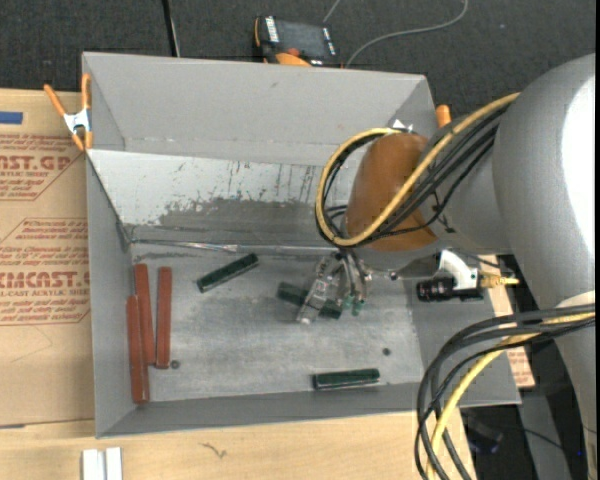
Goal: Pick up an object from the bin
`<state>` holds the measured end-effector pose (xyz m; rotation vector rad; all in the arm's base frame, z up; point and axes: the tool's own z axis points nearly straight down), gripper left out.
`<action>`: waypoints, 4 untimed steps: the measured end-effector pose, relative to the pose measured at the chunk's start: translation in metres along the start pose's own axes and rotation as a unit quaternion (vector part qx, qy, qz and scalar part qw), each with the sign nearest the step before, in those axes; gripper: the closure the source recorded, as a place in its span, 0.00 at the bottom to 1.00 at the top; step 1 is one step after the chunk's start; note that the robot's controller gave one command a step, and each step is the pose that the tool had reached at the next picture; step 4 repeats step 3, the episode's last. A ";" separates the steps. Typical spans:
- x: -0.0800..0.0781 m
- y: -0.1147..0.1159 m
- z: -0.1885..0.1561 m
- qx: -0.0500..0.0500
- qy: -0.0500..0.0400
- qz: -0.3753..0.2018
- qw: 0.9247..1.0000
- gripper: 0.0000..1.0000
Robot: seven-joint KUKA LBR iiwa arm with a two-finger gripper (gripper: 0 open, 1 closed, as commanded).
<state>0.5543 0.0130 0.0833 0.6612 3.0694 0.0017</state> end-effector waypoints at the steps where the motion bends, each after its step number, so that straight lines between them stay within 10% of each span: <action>1: -0.001 0.001 -0.042 -0.001 -0.001 0.000 1.000 1.00; 4: -0.002 0.003 -0.099 -0.001 -0.001 -0.001 1.000 1.00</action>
Offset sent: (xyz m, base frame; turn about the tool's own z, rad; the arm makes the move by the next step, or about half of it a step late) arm -0.0001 0.0001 0.0397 0.0000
